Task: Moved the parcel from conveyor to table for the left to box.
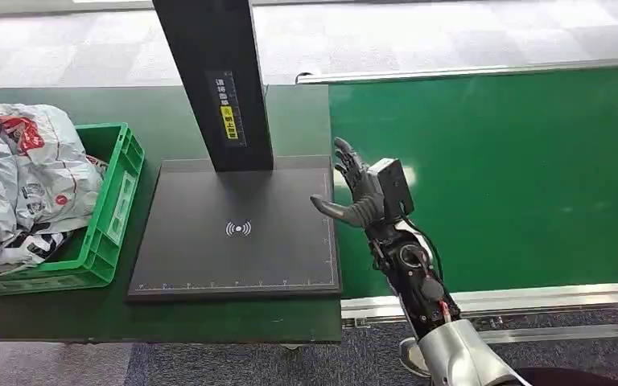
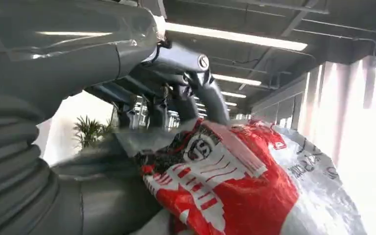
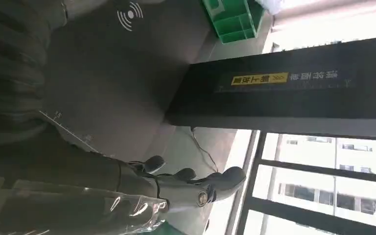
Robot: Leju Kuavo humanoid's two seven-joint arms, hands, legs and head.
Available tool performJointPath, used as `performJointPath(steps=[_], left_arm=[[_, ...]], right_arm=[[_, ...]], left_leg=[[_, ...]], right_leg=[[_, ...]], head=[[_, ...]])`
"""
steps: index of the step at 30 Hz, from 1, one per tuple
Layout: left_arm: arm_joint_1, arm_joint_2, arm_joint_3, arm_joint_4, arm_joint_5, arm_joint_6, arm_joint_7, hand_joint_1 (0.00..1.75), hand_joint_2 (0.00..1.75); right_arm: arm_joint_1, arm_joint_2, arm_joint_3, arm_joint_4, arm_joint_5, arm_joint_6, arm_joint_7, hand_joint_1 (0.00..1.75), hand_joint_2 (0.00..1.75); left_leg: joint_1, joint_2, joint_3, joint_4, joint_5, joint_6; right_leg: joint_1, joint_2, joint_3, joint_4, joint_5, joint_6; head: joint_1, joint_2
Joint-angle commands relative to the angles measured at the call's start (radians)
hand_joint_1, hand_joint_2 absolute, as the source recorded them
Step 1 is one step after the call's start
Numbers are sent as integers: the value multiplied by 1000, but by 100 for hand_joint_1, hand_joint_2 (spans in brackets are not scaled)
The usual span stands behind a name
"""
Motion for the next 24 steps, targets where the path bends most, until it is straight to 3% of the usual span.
performJointPath(steps=[1, 2, 3, 14, 19, 24], left_arm=[[5, 25, -23, 80, -15, 74, -33, 0, 175], [13, 23, -18, 67, -13, 106, -46, 0, 175], [27, 23, -17, 46, -20, 174, -69, 0, 0], [30, 24, -15, 46, -20, 177, -70, 0, 0], [190, -75, 157, -371, 80, 192, -339, 0, 0], [94, -202, 313, -333, 207, 192, -571, 0, 0]], right_arm=[[-34, -10, 45, 18, 3, 4, 4, 0, 175], [-33, -11, 47, 13, 3, 4, 5, 0, 175], [-33, -10, 52, 9, 2, 4, 7, 0, 175], [-34, -8, 53, 8, 2, 3, 6, 0, 175], [-32, -1, 65, 8, 0, -12, 8, 0, 175], [-33, -17, 65, 11, 0, -17, 1, 0, 175]], left_leg=[[0, -1, 1, -1, 0, 1], [0, -1, 3, -1, 0, 1], [-1, -1, 2, -1, 0, 1], [0, -3, 3, -1, 0, 1], [0, -4, 2, -1, 0, 1], [0, -8, 1, 0, 0, 1]], right_leg=[[0, 0, 1, 0, 0, 0], [0, 0, 3, -1, 0, 0], [-1, 0, 2, -1, 0, 0], [0, -1, 4, -1, 0, 0], [0, -2, 3, -1, 0, 0], [0, -6, 3, -1, -1, 0]], head=[[0, 0], [0, 0], [0, 0], [0, 0], [0, 0], [0, 0]])
